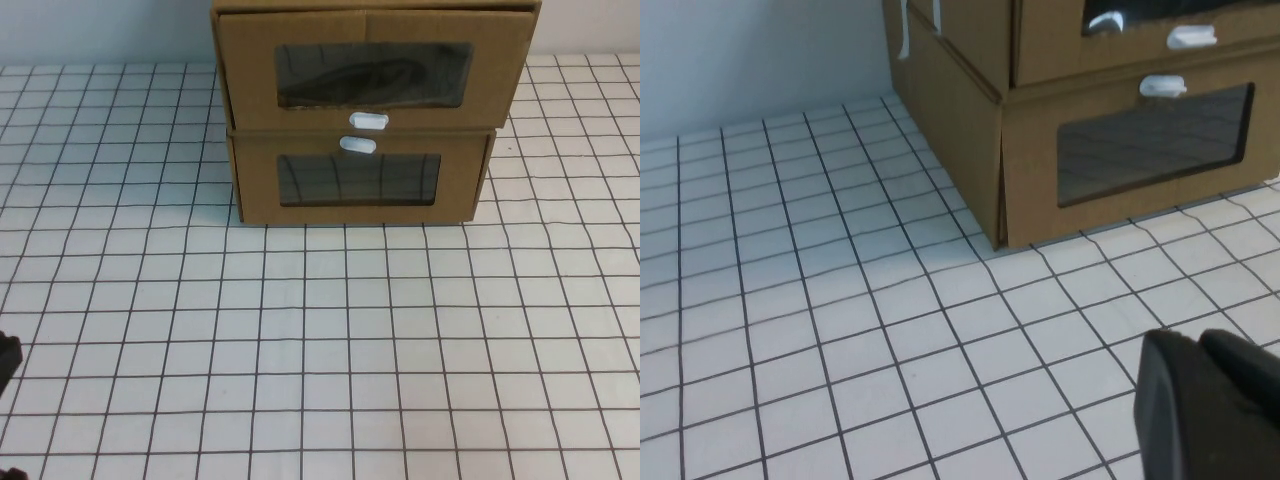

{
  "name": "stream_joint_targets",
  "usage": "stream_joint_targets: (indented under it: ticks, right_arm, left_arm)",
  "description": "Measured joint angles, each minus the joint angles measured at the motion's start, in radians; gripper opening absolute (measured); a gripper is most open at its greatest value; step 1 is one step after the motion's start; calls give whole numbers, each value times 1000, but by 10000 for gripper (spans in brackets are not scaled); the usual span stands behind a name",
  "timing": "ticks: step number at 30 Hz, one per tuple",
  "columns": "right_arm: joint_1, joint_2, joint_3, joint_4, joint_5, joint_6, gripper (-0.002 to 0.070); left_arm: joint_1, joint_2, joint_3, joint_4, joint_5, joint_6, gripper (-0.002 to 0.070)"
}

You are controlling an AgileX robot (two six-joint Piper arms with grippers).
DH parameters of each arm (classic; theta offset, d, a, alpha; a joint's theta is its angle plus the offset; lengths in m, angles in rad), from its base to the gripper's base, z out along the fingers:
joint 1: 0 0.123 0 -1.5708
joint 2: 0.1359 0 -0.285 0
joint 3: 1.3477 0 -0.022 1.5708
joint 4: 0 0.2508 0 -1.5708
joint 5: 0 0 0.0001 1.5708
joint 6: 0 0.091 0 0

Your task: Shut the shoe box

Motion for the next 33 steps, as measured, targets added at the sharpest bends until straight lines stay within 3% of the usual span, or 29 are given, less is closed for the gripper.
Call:
stream_joint_targets:
  ticks: [9,23,30,33]
  right_arm:
    - [0,0,180,46,-115,4,-15]
    - [0,0,237,124,-135,4,-15]
    - [0,0,241,126,-133,4,-15]
    - [0,0,241,126,-133,4,-15]
  left_arm:
    - [0,0,81,-6,-90,-1,-3]
    - [-8,0,83,-6,-97,-2,-2]
    - [-212,8,85,2,-93,-2,-2]
    - [-238,8,85,66,-81,-30,-2]
